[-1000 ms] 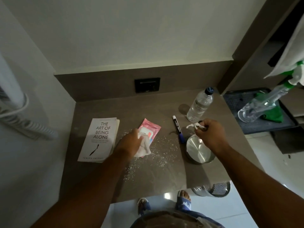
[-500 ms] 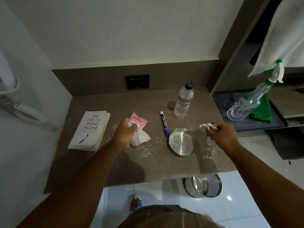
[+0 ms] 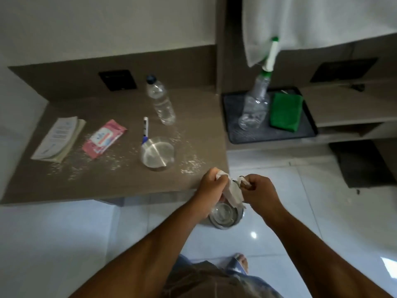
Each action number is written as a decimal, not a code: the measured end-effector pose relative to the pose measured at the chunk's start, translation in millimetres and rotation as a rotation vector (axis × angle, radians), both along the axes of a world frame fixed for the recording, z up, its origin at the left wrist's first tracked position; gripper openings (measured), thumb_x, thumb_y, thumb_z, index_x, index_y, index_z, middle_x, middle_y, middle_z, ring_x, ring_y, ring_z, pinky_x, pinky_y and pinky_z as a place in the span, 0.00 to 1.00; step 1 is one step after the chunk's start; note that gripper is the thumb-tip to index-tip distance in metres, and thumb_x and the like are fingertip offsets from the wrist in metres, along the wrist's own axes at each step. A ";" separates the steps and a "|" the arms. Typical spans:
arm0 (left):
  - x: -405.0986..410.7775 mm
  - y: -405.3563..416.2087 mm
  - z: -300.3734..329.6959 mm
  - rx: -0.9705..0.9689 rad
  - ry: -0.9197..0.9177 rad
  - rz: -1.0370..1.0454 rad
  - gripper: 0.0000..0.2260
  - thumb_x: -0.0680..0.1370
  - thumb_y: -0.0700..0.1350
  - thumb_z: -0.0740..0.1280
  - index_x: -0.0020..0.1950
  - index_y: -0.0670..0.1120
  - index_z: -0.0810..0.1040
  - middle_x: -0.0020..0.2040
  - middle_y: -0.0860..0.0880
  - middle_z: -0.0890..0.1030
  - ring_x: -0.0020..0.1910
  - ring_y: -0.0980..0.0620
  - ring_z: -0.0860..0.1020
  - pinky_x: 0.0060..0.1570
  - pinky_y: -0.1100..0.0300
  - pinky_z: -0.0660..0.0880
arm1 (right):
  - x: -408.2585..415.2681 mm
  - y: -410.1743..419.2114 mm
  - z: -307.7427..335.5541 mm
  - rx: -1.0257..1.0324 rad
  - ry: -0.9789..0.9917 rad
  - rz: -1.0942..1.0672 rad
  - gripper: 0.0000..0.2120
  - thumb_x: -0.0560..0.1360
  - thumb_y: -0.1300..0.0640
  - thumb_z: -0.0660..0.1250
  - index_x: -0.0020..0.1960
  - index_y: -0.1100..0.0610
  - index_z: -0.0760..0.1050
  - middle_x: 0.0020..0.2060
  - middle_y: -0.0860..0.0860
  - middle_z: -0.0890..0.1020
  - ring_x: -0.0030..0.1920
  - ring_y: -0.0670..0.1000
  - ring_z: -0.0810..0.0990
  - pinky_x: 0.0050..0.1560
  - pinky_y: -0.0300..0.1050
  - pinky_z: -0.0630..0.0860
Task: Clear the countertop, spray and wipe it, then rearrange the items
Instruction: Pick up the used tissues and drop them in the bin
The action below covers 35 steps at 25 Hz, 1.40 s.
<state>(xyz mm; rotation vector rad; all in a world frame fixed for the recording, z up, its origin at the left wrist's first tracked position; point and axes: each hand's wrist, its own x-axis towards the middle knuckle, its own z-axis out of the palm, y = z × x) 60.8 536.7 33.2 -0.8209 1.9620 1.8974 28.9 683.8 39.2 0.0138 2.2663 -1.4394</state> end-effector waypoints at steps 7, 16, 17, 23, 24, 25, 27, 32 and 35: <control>6.2 89.2 -113.7 0.268 -0.303 0.081 0.07 0.79 0.42 0.58 0.51 0.47 0.75 0.45 0.45 0.80 0.41 0.50 0.76 0.37 0.59 0.76 | -3.0 81.5 -108.2 0.082 -0.271 -0.055 0.06 0.67 0.66 0.70 0.35 0.67 0.74 0.28 0.53 0.73 0.29 0.47 0.71 0.29 0.40 0.71; -72.8 43.1 -379.5 0.049 -0.501 0.134 0.08 0.79 0.40 0.62 0.56 0.44 0.76 0.49 0.42 0.82 0.42 0.48 0.80 0.39 0.57 0.80 | -62.8 30.7 -397.2 0.051 -0.477 -0.131 0.08 0.72 0.66 0.63 0.46 0.64 0.81 0.37 0.55 0.81 0.39 0.54 0.80 0.41 0.49 0.80; -72.1 34.0 -412.2 0.023 -0.540 0.150 0.08 0.79 0.40 0.63 0.56 0.45 0.77 0.49 0.42 0.81 0.43 0.48 0.80 0.42 0.57 0.80 | -64.9 20.7 -432.9 0.073 -0.500 -0.076 0.10 0.73 0.66 0.63 0.51 0.62 0.81 0.43 0.56 0.83 0.44 0.55 0.81 0.47 0.51 0.80; -49.1 11.3 -519.9 0.125 -0.601 0.178 0.15 0.80 0.35 0.61 0.63 0.48 0.74 0.56 0.45 0.80 0.52 0.50 0.80 0.54 0.56 0.77 | -60.7 -14.1 -558.8 0.132 -0.723 0.021 0.20 0.79 0.64 0.59 0.71 0.58 0.67 0.63 0.59 0.75 0.62 0.59 0.75 0.60 0.49 0.74; -48.6 10.3 -525.6 0.104 -0.602 0.182 0.18 0.80 0.35 0.60 0.66 0.51 0.72 0.59 0.45 0.79 0.54 0.49 0.79 0.54 0.56 0.77 | -61.1 -15.9 -566.3 0.167 -0.710 0.053 0.20 0.79 0.64 0.59 0.70 0.60 0.67 0.64 0.60 0.75 0.63 0.60 0.75 0.62 0.50 0.73; -49.2 9.5 -529.8 0.057 -0.598 0.158 0.20 0.80 0.35 0.60 0.69 0.51 0.70 0.61 0.46 0.78 0.57 0.49 0.78 0.57 0.54 0.77 | -61.1 -16.9 -570.7 0.211 -0.686 0.087 0.20 0.78 0.65 0.60 0.69 0.61 0.68 0.64 0.61 0.75 0.63 0.61 0.75 0.63 0.52 0.73; -50.9 9.7 -531.6 -0.129 -0.558 -0.016 0.24 0.79 0.37 0.61 0.74 0.51 0.67 0.68 0.46 0.74 0.62 0.48 0.76 0.62 0.55 0.73 | -57.2 -16.5 -569.5 0.299 -0.623 0.153 0.20 0.78 0.63 0.61 0.69 0.62 0.68 0.63 0.61 0.76 0.63 0.61 0.76 0.63 0.52 0.73; -32.0 25.1 -461.8 -0.573 -0.303 -0.527 0.28 0.80 0.43 0.64 0.78 0.48 0.59 0.78 0.46 0.61 0.76 0.47 0.61 0.71 0.56 0.63 | -29.7 -1.7 -488.3 0.337 -0.509 0.170 0.30 0.77 0.62 0.59 0.78 0.56 0.56 0.72 0.60 0.70 0.70 0.59 0.70 0.68 0.51 0.69; -1.5 31.6 -360.3 -0.772 -0.171 -0.732 0.29 0.80 0.43 0.62 0.79 0.48 0.56 0.80 0.47 0.57 0.78 0.46 0.56 0.72 0.52 0.61 | -3.0 16.6 -377.5 0.468 -0.281 0.336 0.29 0.78 0.57 0.57 0.78 0.53 0.55 0.77 0.57 0.59 0.76 0.59 0.57 0.71 0.54 0.64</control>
